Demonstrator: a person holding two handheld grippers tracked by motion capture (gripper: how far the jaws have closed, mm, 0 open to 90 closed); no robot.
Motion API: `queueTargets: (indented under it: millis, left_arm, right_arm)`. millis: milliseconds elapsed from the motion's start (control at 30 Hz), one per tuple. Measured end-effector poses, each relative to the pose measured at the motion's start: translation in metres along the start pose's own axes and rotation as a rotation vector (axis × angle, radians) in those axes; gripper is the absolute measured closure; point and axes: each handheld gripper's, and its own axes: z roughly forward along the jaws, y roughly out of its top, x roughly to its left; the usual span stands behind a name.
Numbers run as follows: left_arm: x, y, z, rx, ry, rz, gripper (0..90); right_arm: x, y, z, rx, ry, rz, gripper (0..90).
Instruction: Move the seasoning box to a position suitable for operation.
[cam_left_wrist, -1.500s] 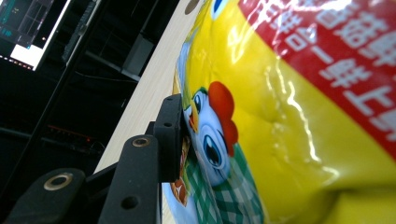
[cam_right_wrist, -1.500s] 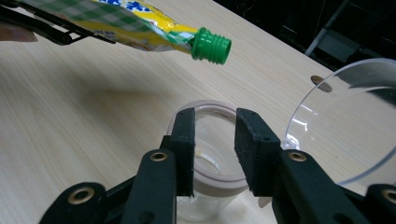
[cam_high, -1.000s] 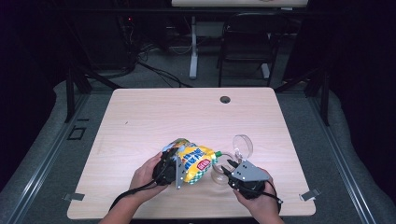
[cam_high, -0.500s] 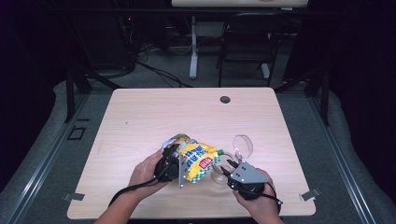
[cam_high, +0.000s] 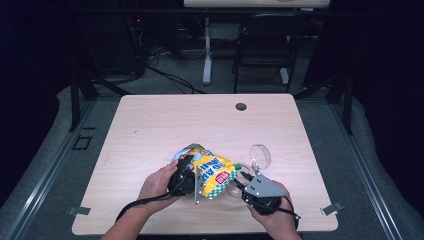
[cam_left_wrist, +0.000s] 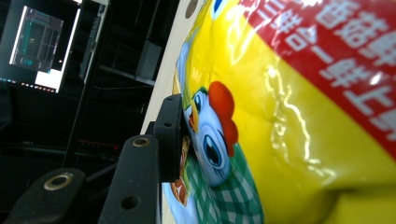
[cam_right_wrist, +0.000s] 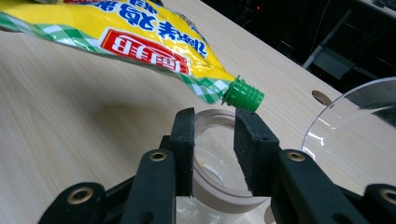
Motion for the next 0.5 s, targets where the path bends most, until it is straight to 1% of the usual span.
queueTargets:
  millis: [167,267,400,433,500]
  left_arm:
    - [-0.0022,0.001,0.0017,0.001,-0.008,0.011,62.2]
    - [-0.0031,0.0022,0.0017,0.007,-0.007,0.029,62.2]
    - [-0.0034,0.0039,0.0015,0.006,-0.002,0.04,62.2]
    - [-0.0031,0.0046,0.0011,0.009,0.004,0.05,62.2]
    - [-0.0033,0.0051,0.0012,0.005,0.003,0.051,62.2]
  right_arm:
    - [0.0018,0.001,0.002,0.004,0.002,-0.009,70.3]
    - [0.0029,0.0011,0.003,0.007,0.001,-0.015,71.1]
    - [0.0034,0.0004,0.0045,0.01,0.003,-0.013,72.3]
    - [0.0035,0.0003,0.0048,0.01,0.002,-0.013,72.5]
    - [0.0032,0.0001,0.0049,0.012,0.004,-0.009,72.8]
